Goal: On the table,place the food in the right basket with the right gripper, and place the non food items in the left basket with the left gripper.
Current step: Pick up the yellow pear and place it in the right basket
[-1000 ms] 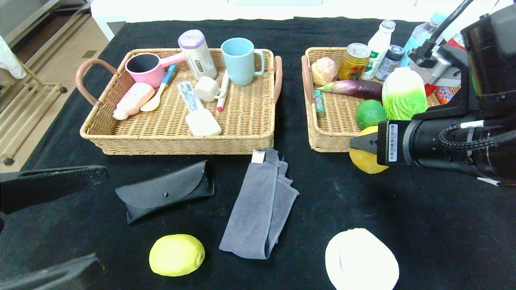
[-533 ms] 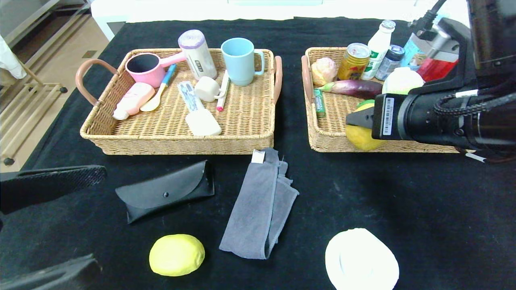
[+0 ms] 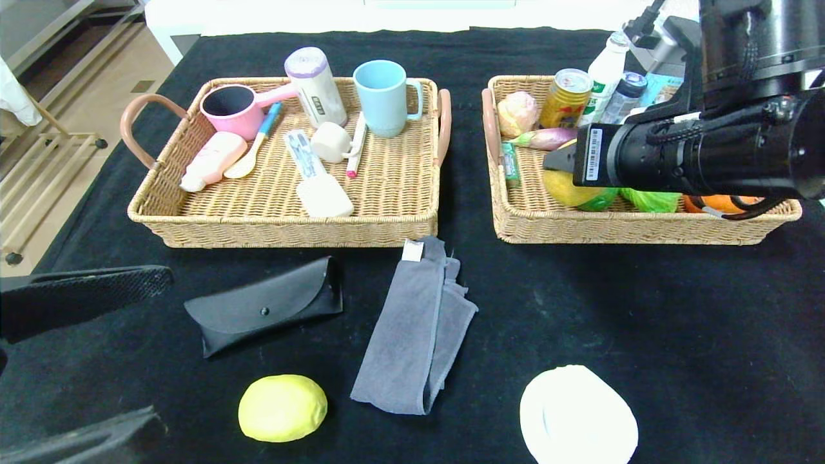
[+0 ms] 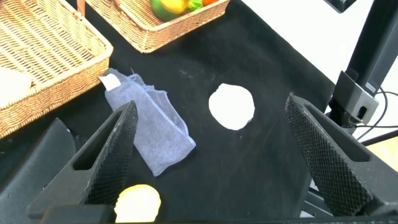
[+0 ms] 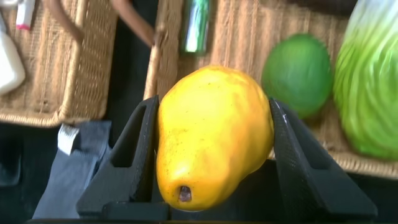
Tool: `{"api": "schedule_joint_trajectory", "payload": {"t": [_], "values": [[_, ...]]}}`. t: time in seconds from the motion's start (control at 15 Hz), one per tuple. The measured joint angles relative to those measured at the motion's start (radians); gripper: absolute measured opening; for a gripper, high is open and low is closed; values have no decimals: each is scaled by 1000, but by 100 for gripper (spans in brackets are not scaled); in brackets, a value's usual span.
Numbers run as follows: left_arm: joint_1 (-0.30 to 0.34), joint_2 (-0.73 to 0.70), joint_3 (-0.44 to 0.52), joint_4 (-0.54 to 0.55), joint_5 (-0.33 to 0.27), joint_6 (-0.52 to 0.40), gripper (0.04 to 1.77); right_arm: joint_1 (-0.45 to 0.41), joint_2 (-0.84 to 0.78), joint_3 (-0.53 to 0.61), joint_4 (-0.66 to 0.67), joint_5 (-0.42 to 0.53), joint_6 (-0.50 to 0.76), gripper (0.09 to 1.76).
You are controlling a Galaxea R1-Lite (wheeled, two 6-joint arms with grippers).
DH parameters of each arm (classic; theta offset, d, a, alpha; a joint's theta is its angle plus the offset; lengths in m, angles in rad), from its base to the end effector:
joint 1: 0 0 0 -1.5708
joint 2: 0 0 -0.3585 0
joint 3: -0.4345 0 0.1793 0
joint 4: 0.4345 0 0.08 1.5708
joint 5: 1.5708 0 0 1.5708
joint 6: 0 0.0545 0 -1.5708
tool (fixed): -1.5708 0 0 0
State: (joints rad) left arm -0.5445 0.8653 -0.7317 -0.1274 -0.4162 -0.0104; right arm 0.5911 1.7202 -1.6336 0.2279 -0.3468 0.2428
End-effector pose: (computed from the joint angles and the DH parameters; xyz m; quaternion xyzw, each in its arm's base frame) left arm 0.0473 -0.0544 0.3253 -0.0044 0.0055 -0.4621 0.8868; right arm 0.2982 0.1778 0.3750 0.0485 0.1532 0.1025 0.9817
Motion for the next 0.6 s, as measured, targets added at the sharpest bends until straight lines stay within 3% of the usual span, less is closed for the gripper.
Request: {"api": "schedule_joint_trajectory", "payload": {"t": [0.6], "values": [[0, 1, -1, -5, 0, 0, 172, -46, 114, -134, -8, 8, -17, 114]]}}
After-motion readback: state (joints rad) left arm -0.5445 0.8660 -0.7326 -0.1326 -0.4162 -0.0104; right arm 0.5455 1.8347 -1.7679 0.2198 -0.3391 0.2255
